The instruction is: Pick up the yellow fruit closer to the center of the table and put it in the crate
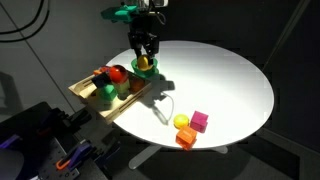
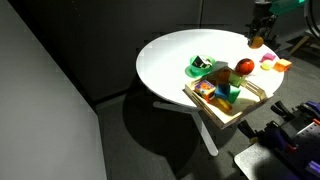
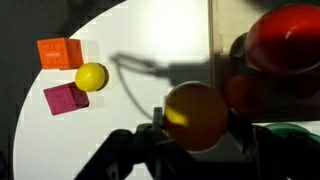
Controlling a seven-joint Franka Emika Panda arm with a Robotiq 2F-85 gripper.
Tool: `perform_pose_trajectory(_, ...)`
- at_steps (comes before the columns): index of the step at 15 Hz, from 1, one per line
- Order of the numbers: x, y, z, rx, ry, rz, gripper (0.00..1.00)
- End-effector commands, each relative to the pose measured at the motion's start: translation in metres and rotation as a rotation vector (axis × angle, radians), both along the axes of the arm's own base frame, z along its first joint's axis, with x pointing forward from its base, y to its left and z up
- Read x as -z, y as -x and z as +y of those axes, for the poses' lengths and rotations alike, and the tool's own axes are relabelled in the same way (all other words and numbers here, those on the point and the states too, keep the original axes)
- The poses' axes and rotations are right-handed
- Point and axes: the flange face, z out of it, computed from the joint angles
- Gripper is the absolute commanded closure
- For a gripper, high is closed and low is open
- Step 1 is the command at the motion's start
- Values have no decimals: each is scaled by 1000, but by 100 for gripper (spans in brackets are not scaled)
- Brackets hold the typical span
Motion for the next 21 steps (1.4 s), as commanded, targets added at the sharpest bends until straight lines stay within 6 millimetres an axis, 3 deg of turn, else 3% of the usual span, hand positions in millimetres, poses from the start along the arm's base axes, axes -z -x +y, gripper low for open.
perform_pose_trajectory(1,-8,11,10,94,-25,-64,59)
perform_pose_trajectory(7,-8,14,11,154,-33,-136,59)
perform_pose_trajectory(8,-1,7,11,124,-25,-106,59)
perform_pose_trajectory(9,-1,7,11,125,-25,-106,34)
perform_pose_trajectory(21,2,7,11,125,-25,-101,34)
